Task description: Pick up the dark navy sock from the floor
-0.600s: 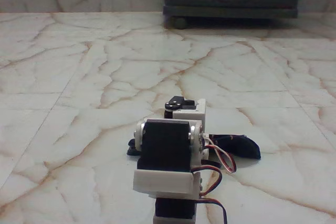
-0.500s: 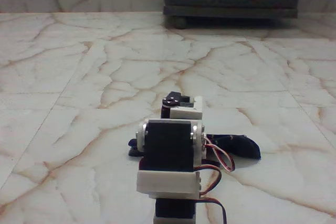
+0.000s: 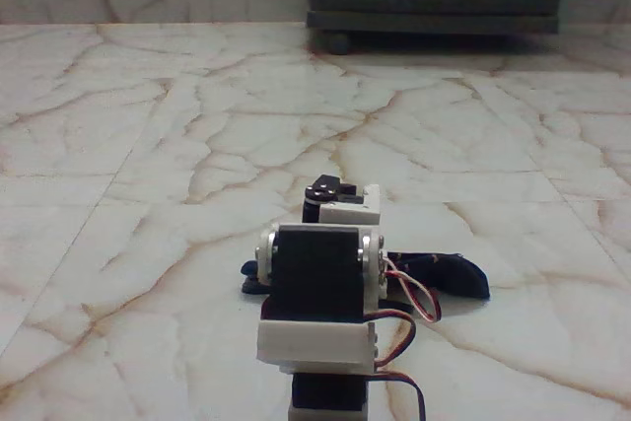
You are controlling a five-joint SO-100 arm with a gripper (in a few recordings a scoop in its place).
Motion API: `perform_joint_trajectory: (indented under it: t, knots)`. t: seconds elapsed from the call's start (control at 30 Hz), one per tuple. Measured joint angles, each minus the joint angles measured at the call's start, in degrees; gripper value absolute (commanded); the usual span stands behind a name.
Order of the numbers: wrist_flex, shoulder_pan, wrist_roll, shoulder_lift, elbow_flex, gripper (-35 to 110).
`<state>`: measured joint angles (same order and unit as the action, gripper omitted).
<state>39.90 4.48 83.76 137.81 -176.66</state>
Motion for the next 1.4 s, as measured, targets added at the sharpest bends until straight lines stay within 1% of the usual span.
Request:
perform_joint_trajectory:
  t: [0.17, 0.23, 0.43, 0.5, 0.53, 0.6, 0.63, 0.67, 0.8, 0.87, 0.97, 1.07, 1.13, 1.17, 1.2, 1.23, 1.33, 1.4]
  knots:
    - [-0.4, 0.0, 0.0, 0.0, 0.0, 0]
    - [-0.1, 0.0, 0.7, -3.8, 0.4, 0]
    - [-0.8, 0.0, 0.5, -17.1, 11.2, 0]
    - [-0.8, 0.0, -1.1, -23.6, 17.7, 0]
    - [-3.3, 0.0, -1.3, -26.3, 20.4, 0]
    - [-3.7, 0.0, -1.3, -26.8, 21.4, 0]
    - [-7.9, 0.0, -3.2, -29.3, 24.3, 0]
    - [-10.5, 0.0, -5.4, -34.4, 31.0, 0]
    - [-11.6, 0.0, -10.3, -38.5, 37.4, 0]
    - [-13.9, 0.0, -14.4, -41.7, 41.8, 0]
    - [-14.4, 0.0, -19.8, -44.1, 44.4, 0]
    - [-19.2, 0.0, -28.8, -46.8, 49.0, 0]
    - [-19.8, 0.0, -32.8, -48.3, 50.7, 0]
    - [-20.3, 0.0, -37.7, -50.4, 52.9, 0]
    - [-20.7, 0.2, -40.4, -51.8, 55.0, 0]
    - [-20.8, 0.4, -41.1, -52.0, 55.4, 0]
    - [-22.3, 1.2, -48.5, -57.7, 64.2, 2]
    - [-27.0, 2.0, -50.7, -60.6, 69.5, 4]
